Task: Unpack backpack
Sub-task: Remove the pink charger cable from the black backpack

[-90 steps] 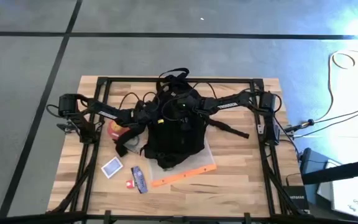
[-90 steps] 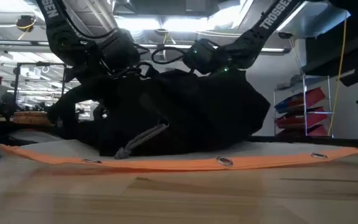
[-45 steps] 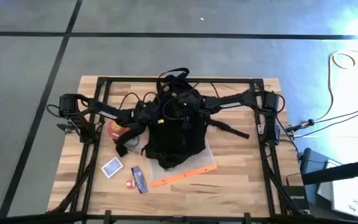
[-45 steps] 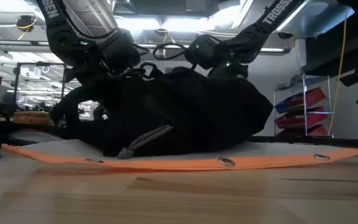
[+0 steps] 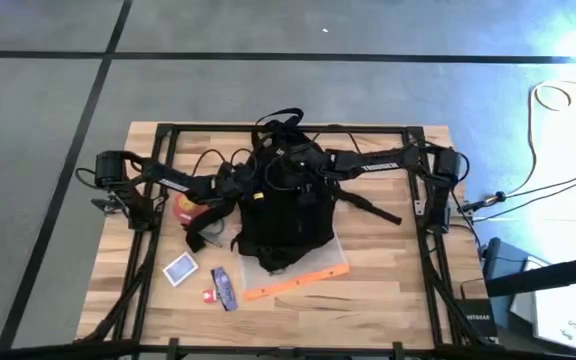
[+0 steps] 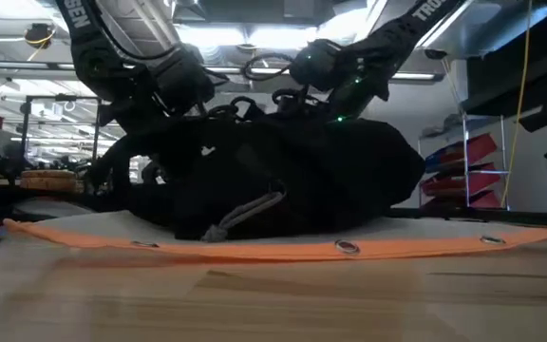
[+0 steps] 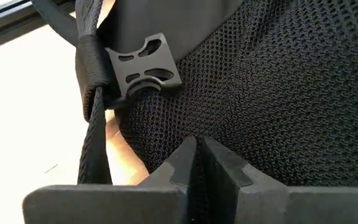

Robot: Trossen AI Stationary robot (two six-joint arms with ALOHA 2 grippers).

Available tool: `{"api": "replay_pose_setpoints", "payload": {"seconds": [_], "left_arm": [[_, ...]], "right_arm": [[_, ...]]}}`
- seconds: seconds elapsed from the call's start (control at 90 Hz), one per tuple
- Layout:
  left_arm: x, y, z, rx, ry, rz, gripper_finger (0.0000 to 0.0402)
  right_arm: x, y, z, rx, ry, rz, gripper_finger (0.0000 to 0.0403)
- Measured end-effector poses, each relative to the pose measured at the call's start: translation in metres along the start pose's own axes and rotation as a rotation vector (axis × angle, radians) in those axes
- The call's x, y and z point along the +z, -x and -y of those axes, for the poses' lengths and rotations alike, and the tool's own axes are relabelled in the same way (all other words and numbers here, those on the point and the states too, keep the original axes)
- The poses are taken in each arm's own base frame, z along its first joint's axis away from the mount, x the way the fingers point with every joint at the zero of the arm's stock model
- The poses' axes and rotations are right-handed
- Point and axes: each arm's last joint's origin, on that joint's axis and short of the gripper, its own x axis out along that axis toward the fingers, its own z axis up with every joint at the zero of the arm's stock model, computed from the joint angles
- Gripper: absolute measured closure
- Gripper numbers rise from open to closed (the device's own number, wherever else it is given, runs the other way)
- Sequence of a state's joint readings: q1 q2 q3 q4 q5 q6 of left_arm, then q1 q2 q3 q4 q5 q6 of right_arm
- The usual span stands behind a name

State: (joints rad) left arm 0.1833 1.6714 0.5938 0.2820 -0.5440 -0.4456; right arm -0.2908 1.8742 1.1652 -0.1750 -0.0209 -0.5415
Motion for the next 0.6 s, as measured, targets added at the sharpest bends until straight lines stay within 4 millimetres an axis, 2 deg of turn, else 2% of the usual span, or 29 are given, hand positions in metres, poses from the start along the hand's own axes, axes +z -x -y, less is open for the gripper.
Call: {"api": "replay_pose_setpoints", "payload": {"seconds": [0.144, 0.4, 0.6], "left_arm": [[-0.001, 0.0, -0.001, 0.007, -0.006, -0.008, 0.0384], [-0.001, 0.0, -0.001, 0.009, -0.004, -0.008, 0.0384], [-0.001, 0.0, -0.001, 0.009, -0.012, -0.008, 0.0384]], "right_arm": [[0.0, 0.01, 0.001, -0.007, -0.002, -0.027, 0.0403], [0.002, 0.042, 0.001, 0.001, -0.032, -0.06, 0.0402], [-0.006, 0.066, -0.005, 0.005, -0.049, -0.062, 0.0402]]}}
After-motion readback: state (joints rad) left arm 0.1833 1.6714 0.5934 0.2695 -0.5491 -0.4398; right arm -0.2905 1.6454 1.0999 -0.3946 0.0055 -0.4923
